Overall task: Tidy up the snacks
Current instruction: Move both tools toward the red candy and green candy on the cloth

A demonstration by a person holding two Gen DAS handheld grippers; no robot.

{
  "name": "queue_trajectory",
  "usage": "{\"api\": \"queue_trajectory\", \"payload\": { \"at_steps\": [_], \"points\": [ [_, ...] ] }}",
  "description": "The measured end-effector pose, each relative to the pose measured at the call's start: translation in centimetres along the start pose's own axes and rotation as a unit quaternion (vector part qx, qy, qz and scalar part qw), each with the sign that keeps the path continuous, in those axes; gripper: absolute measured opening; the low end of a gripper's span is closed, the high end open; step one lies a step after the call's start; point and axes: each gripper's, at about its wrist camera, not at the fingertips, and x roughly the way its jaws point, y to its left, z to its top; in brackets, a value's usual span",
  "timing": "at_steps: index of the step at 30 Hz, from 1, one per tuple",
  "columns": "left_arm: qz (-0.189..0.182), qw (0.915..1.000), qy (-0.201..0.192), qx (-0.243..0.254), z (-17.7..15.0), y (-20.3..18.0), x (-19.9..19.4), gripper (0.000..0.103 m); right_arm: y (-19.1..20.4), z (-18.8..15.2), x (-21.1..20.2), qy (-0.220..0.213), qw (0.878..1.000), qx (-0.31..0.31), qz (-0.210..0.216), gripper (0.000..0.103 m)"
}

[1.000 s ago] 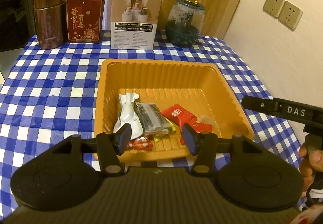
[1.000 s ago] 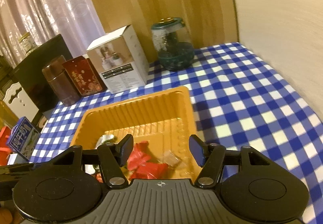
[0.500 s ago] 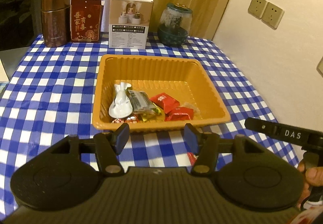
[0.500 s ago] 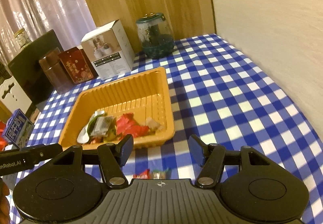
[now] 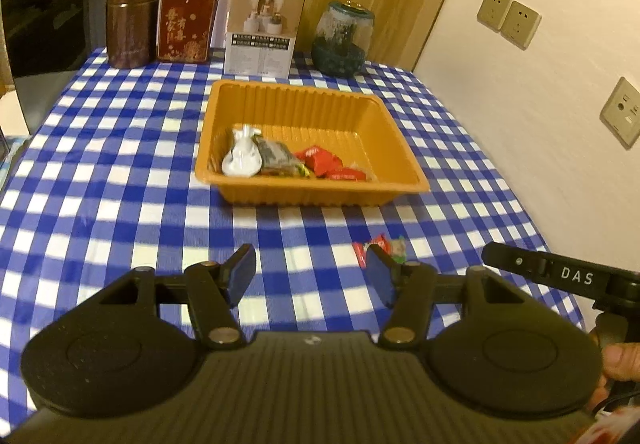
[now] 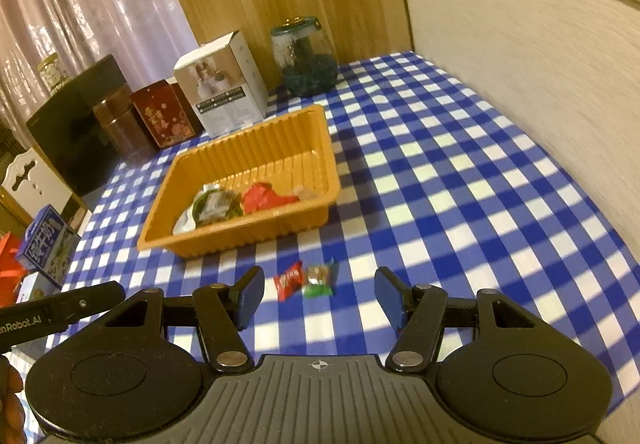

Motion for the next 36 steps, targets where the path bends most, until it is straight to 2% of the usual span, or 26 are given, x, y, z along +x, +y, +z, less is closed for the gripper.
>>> {"api": "queue_trajectory", "payload": {
  "at_steps": [11, 25, 36],
  "points": [
    [0.003, 0.9999, 0.016, -0.003, -2.8, 0.3, -1.1, 0.057, -1.0, -3.0, -1.5, 0.016, 1.000, 0.011, -0.008, 0.061],
    [0.002, 0.9996, 0.025, 0.016, -2.7, -0.2, -0.1, 0.058, -1.5, -3.5, -0.8, 0.022, 1.000, 0.017, -0.011, 0.061],
    [0.004, 0.9986, 0.042, 0.032, -2.0, -0.1, 3.3, 0.062, -1.6, -3.7, 2.1, 0.030, 0.999, 0.016, -0.018, 0.061]
  ]
}}
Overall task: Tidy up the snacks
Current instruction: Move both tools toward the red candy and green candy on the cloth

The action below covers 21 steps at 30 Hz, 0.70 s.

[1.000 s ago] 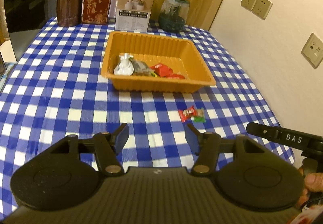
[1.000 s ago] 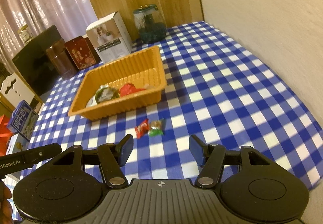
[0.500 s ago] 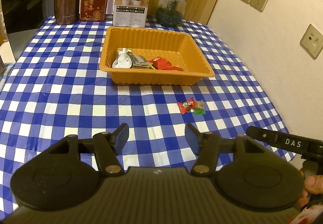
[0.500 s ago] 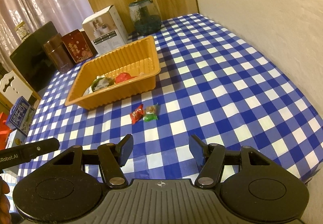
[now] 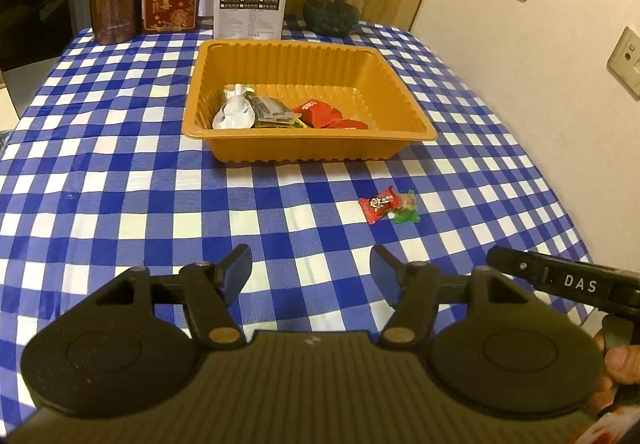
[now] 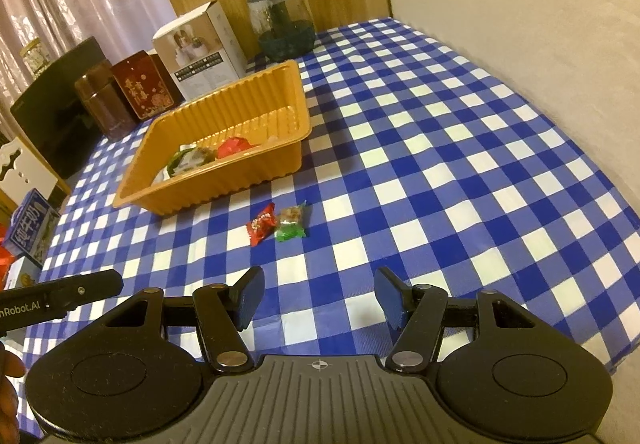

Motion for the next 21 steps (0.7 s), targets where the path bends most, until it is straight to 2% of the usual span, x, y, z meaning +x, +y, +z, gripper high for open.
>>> {"api": "queue_trajectory", "payload": {
  "at_steps": [12, 17, 21],
  "points": [
    [-0.012, 0.9995, 0.014, 0.024, 1.1, 0.8, 5.5, 0.062, 0.7, 1.3, 6.7, 0.011, 1.000, -0.021, 0.003, 0.061],
    [-0.015, 0.9993, 0.022, 0.026, 1.3, 1.0, 7.3, 0.062, 1.4, 1.7, 9.4, 0.018, 0.998, -0.053, -0.003, 0.046],
    [-0.017, 0.9993, 0.025, 0.024, 1.4, 1.3, 8.3, 0.062, 1.7, 1.9, 11.1, 0.019, 0.998, -0.066, -0.004, 0.043]
  ]
}}
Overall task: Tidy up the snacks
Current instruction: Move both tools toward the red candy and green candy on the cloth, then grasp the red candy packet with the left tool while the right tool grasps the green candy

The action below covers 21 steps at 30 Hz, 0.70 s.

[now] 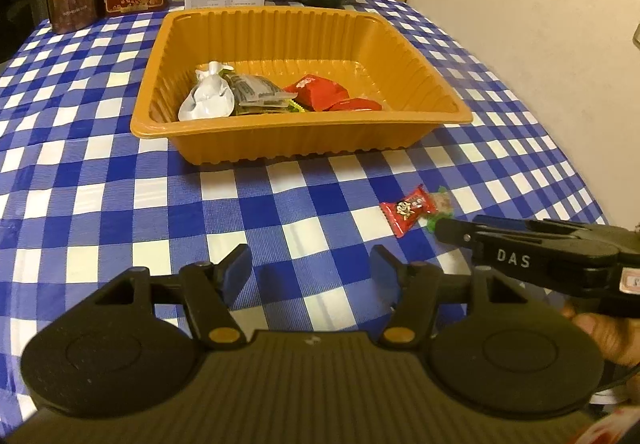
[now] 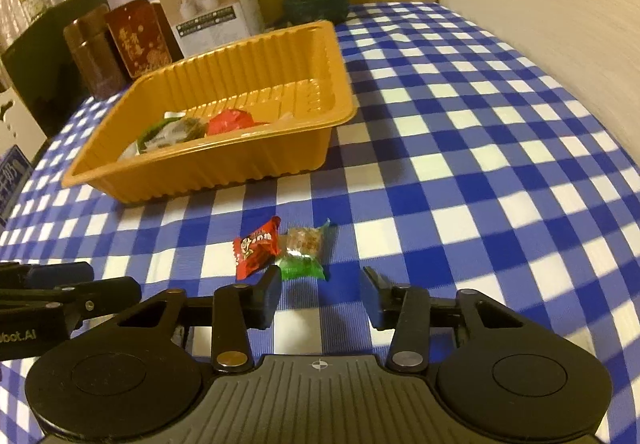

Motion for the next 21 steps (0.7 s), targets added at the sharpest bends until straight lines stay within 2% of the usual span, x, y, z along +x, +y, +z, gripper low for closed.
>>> {"api": "queue_trajectory", "payload": {
  "at_steps": [5, 6, 8, 9, 13, 21],
  "points": [
    [-0.003, 1.0000, 0.003, -0.004, 0.0, 0.2, 0.9, 0.062, 0.4, 0.8, 1.0, -0.006, 1.000, -0.009, 0.004, 0.042],
    [-0.004, 1.0000, 0.004, -0.003, 0.0, 0.2, 1.0, 0.062, 0.6, 0.9, 1.2, -0.007, 1.000, -0.013, 0.002, 0.039],
    [-0.005, 1.0000, 0.005, 0.001, 0.0, 0.2, 1.2, 0.062, 0.8, 1.0, 1.4, -0.007, 1.000, -0.025, -0.002, 0.027],
    [-0.007, 1.0000, 0.005, 0.003, 0.0, 0.1, 1.3, 0.062, 0.9, 1.0, 1.5, -0.007, 1.000, -0.029, -0.003, 0.024],
    [-0.016, 0.9997, 0.003, 0.020, 0.2, -0.4, 1.9, 0.062, 1.1, 0.7, 1.1, -0.013, 0.999, -0.041, -0.009, 0.022],
    [-0.047, 0.9955, -0.018, 0.080, 1.5, -3.4, 3.2, 0.061, -1.9, 1.3, -1.7, -0.041, 0.999, 0.017, -0.023, 0.022]
  ]
}}
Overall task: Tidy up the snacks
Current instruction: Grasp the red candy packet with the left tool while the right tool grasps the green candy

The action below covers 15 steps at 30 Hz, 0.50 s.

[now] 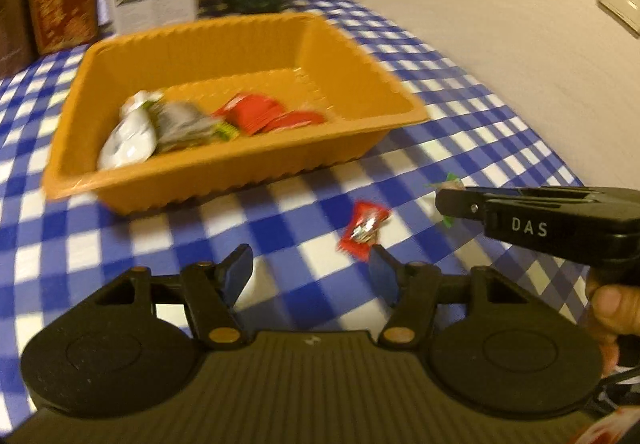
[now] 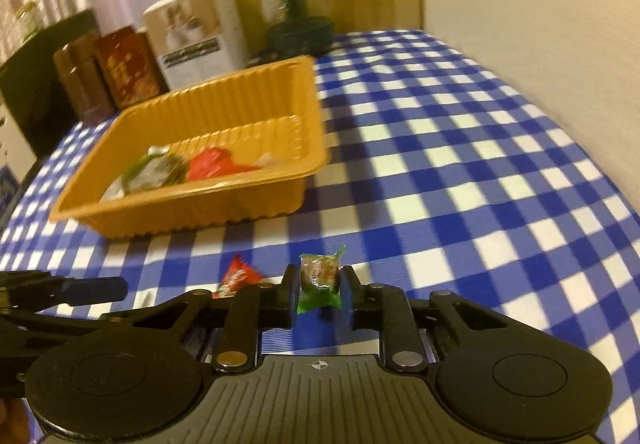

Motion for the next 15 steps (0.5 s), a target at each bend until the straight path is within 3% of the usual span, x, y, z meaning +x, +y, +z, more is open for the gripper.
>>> {"api": "queue_trajectory", "payload": {
  "at_steps": [6, 15],
  "points": [
    [0.001, 0.9981, -0.013, 0.060, 0.6, -2.6, 1.9, 0.047, -1.8, 0.0, -0.8, 0.002, 1.000, 0.025, -0.004, 0.022],
    [0.001, 0.9975, -0.012, 0.070, 0.9, -3.4, 3.4, 0.033, -2.1, -0.5, -0.9, 0.008, 0.999, 0.035, 0.001, 0.022]
  ]
}}
